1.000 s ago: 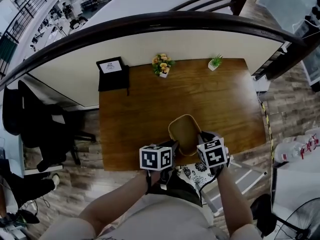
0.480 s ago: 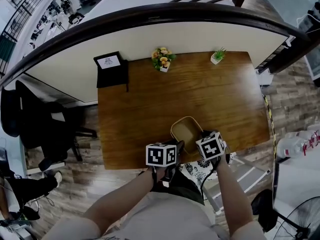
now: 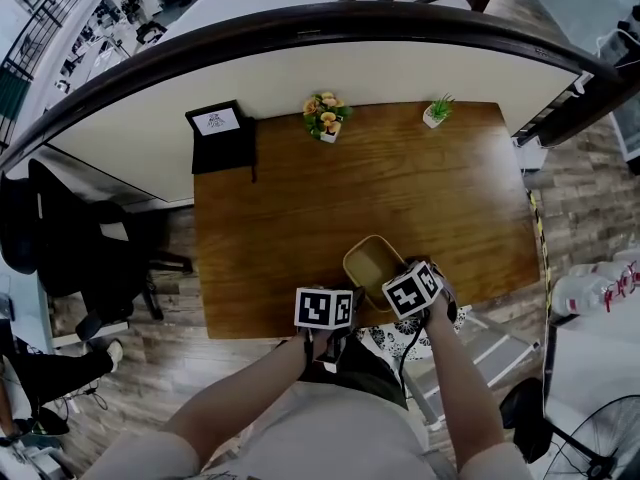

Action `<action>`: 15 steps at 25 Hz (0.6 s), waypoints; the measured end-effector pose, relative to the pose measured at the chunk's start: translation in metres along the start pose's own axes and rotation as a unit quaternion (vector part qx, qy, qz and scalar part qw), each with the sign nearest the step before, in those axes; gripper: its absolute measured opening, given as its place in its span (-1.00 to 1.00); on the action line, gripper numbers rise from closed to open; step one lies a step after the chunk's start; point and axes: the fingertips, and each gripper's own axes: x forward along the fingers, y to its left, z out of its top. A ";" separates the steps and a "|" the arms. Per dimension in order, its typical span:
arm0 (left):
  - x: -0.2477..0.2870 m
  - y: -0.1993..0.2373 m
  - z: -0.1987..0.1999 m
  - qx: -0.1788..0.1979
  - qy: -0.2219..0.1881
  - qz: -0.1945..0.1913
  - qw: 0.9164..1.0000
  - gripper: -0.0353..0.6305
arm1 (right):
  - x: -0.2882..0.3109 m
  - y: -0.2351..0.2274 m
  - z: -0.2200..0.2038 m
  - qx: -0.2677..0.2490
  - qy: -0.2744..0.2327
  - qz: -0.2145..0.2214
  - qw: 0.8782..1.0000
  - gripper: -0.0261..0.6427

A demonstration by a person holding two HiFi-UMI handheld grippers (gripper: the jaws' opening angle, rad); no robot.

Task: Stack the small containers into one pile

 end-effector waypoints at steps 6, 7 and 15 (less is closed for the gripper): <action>0.007 0.010 0.000 -0.017 0.005 -0.020 1.000 -0.22 | 0.018 0.003 -0.008 0.031 -0.006 0.008 0.999 -0.34; 0.007 0.011 -0.001 -0.025 0.005 -0.023 0.999 -0.20 | 0.020 0.003 -0.008 0.037 -0.007 0.011 0.999 -0.35; 0.010 0.018 0.003 0.025 0.011 -0.019 0.999 -0.04 | 0.028 0.002 -0.010 0.058 -0.001 0.046 0.997 -0.31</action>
